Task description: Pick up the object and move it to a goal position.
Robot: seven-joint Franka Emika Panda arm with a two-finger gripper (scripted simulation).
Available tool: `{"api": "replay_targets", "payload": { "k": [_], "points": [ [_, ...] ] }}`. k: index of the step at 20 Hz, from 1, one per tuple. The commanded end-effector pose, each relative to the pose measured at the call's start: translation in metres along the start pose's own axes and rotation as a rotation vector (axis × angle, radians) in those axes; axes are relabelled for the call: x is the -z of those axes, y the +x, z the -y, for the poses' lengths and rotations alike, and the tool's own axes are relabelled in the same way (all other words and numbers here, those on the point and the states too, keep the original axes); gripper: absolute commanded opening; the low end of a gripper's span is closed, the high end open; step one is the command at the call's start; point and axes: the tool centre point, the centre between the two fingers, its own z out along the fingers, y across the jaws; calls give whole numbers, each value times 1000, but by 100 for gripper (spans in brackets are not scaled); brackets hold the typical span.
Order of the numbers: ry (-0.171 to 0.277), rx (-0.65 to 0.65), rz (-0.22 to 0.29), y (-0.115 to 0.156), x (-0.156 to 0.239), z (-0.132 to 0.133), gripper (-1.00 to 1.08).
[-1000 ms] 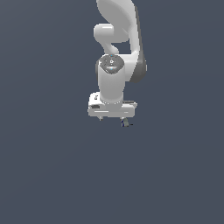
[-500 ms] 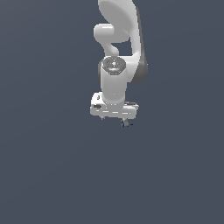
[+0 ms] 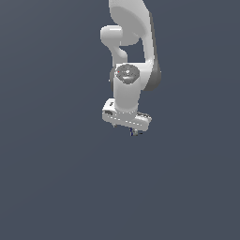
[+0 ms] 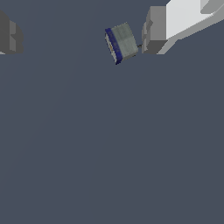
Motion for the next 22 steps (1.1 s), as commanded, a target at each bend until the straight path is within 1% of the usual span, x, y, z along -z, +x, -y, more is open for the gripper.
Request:
{"api": "replay_targets", "payload": {
  "k": [1,22],
  "points": [
    [2,-63,0,-4,-5,4,100],
    [15,-595,-5,-40,-43,33,100]
  ]
}}
